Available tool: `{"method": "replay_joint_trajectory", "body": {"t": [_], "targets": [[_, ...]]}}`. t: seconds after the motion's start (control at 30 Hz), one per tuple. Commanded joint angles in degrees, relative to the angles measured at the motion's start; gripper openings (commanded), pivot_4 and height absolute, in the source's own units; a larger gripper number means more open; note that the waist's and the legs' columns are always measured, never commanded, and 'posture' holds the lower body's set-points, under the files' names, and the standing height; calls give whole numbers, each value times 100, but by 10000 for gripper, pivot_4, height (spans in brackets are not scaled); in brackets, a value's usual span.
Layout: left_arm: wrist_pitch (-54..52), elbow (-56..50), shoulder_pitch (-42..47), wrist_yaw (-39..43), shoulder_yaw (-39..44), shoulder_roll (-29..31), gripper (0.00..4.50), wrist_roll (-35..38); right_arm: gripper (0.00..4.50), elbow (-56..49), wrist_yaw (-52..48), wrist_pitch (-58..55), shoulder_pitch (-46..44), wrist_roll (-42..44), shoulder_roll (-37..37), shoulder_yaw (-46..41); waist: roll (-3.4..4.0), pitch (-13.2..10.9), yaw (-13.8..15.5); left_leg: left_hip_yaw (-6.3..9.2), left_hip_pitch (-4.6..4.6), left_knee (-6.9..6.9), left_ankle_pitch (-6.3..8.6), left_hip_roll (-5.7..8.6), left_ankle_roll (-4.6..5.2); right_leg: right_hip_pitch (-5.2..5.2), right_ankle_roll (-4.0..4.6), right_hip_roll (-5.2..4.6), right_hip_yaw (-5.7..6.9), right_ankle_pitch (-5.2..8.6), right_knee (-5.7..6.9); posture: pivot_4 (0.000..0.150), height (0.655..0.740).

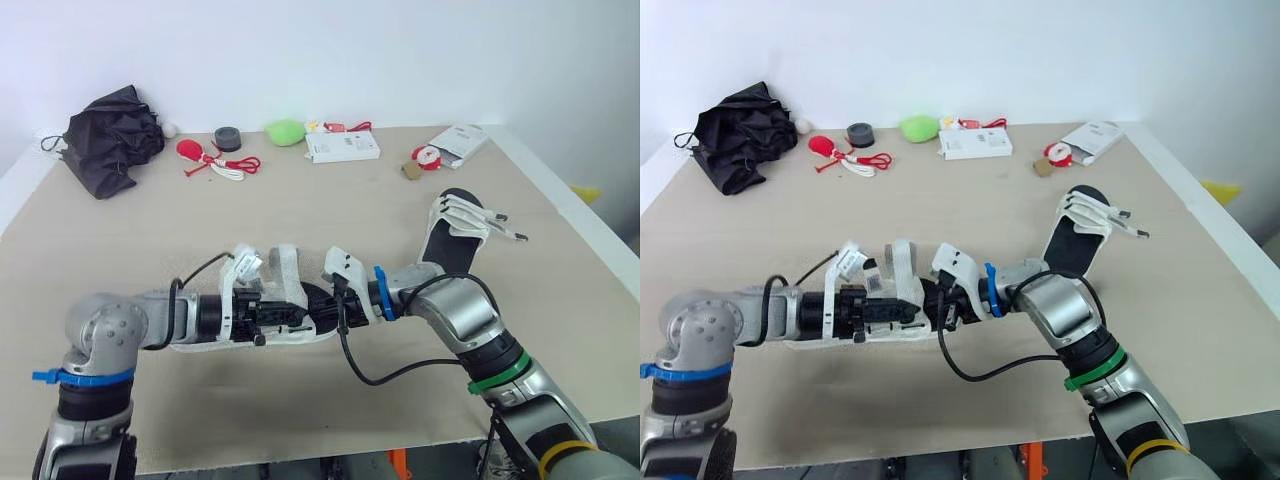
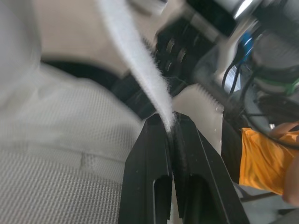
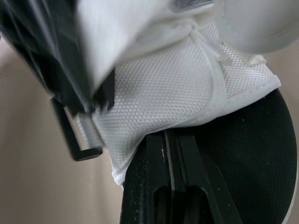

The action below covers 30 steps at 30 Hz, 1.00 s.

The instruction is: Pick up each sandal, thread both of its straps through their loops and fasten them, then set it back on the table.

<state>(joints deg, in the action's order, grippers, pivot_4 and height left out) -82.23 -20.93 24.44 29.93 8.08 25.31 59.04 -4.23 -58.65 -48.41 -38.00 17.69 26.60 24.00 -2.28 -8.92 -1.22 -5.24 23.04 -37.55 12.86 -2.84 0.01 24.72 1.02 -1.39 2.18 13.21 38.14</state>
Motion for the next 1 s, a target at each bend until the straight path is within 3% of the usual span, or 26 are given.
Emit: {"method": "replay_joint_trajectory", "body": {"t": [0.03, 0.2, 0.33, 0.7, 1.0], "targets": [[130, -208, -43, -149, -178, -85, 501, -28, 0, 55, 1, -43, 46, -31, -8, 81, 0, 0, -1, 0, -1, 0, 0, 1, 0, 0, 0, 0, -2, -1, 0, 1500, 7400], [597, -103, -219, -207, -512, -11, 501, -470, 0, 3, 18, -73, 82, -19, 20, 63, 1, 1, 2, 1, -1, 2, 0, 3, 0, -1, 4, 1, -1, 1, 0, 1500, 7400], [293, -2, -82, -371, -387, -160, 501, -176, 0, -49, 34, -106, 124, -11, 54, 52, 1, 1, 16, 1, -10, 0, -1, 7, 2, -16, -2, -8, 1, -2, -2, 1500, 7400], [-98, 238, 146, 398, -880, 376, 501, 29, 0, 19, 40, -80, 72, -29, 1, 59, 1, 1, 4, 5, -21, 12, 7, 6, -4, -27, 10, -2, 4, 10, -10, 1500, 7400], [1093, 299, 173, 1088, -1768, 827, 501, -968, 0, -28, 53, -101, 104, -23, 29, 18, 1, 1, 10, 7, -25, 17, 12, 6, -10, -28, 15, -2, 6, 19, -10, 1500, 7400]]}}
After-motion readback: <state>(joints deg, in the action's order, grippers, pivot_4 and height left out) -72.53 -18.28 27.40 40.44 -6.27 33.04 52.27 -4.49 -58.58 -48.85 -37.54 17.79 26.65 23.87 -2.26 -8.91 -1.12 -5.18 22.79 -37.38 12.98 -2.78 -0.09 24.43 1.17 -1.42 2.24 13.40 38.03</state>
